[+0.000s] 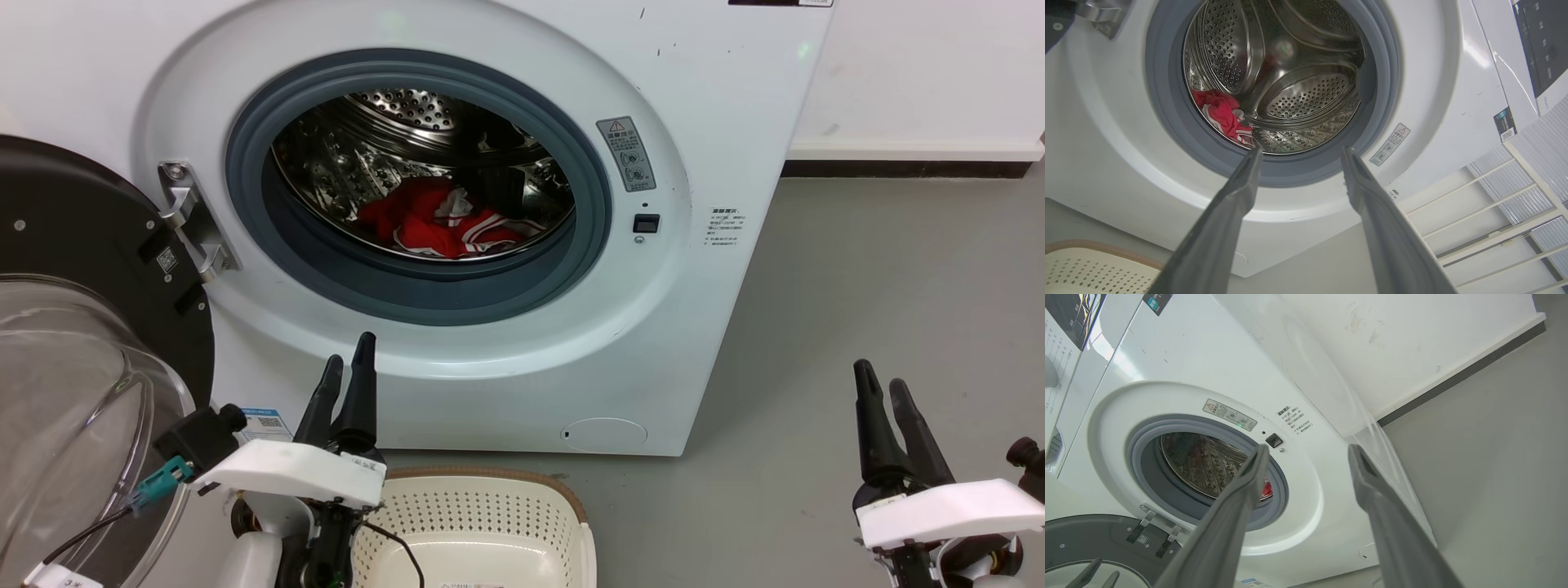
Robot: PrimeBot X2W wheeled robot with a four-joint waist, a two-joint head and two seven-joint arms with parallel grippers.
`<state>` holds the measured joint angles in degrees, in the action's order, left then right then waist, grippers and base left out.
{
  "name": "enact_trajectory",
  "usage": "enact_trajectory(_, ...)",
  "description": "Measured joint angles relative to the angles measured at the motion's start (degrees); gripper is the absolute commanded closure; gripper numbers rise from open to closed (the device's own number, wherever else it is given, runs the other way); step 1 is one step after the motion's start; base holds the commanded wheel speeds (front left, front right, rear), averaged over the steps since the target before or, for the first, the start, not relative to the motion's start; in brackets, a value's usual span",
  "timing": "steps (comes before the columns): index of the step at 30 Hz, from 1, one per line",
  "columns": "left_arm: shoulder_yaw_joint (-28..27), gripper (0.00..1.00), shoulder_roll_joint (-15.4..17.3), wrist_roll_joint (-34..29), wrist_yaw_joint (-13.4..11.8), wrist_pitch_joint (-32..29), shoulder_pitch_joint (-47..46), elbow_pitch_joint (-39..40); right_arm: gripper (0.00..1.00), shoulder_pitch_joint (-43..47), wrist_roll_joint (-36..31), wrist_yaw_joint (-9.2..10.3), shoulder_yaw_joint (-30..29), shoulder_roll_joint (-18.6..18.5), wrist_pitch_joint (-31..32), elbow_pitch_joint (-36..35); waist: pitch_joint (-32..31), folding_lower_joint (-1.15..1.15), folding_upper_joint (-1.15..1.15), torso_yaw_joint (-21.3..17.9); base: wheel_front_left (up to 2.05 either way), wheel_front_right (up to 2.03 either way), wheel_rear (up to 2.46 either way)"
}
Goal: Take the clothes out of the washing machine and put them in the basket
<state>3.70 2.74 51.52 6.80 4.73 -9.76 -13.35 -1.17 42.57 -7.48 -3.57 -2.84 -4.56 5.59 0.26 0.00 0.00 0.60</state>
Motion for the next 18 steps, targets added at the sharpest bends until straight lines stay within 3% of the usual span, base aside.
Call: enact_trajectory(18,3.0,0.00,0.0,-13.6,-0.5,3.0,-1.4,-1.5,0.00,0.0,-13.9,-0.01,0.0,0.0,-2.3,0.0,-0.1,0.00,0.00,0.3,0.00,0.00,0.00)
